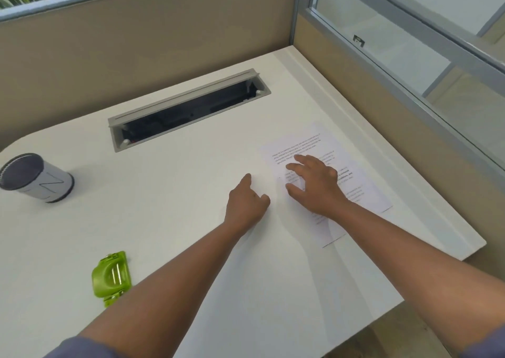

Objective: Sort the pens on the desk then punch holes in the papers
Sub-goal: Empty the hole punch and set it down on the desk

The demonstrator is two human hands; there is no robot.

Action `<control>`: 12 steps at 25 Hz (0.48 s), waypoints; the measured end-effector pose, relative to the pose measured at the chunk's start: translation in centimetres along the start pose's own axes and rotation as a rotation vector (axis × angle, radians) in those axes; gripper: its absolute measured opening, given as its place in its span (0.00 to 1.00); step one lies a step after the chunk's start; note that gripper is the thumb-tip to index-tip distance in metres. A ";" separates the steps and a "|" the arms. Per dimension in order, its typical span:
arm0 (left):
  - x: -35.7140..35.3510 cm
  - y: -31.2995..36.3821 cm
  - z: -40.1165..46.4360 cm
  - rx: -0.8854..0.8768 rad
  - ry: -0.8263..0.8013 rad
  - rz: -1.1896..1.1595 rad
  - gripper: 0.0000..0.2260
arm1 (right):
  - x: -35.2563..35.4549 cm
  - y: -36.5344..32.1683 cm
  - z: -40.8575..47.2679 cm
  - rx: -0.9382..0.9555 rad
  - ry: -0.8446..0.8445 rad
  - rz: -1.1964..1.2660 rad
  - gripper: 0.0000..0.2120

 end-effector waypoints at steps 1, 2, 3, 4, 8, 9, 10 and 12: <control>1.3 -1.1 -0.5 0.006 0.009 0.007 0.32 | -0.6 -2.0 -0.4 0.030 -0.004 0.028 0.25; 2.8 -2.2 -1.0 0.004 0.022 0.016 0.32 | -1.2 -4.2 -0.8 0.060 -0.015 0.053 0.24; 4.4 -3.2 -1.6 0.001 0.038 0.027 0.30 | -2.0 -6.3 -1.2 0.088 -0.036 0.073 0.23; 6.3 -4.4 -2.3 -0.002 0.059 0.034 0.28 | -2.9 -8.8 -1.7 0.123 -0.064 0.086 0.23; 13.2 -8.7 -6.0 -0.064 0.167 0.021 0.22 | -6.6 -17.7 -3.8 0.262 -0.212 0.062 0.29; 15.1 -10.1 -7.0 -0.096 0.234 0.040 0.20 | -7.8 -20.0 -4.5 0.304 -0.268 0.043 0.31; 16.9 -11.5 -8.0 -0.124 0.316 0.063 0.18 | -8.9 -22.0 -5.2 0.347 -0.321 0.024 0.34; 20.2 -14.3 -9.5 -0.101 0.468 0.066 0.16 | -10.9 -25.5 -6.3 0.420 -0.413 -0.009 0.40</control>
Point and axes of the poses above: each hand's wrist, its own z-axis towards the middle knuckle, its own x-axis out of the back of the hand, y = z × x, the point moved 3 cm from there along z, towards the middle knuckle, and after that the axes turned 6 degrees about y, right-handed, at the moved point
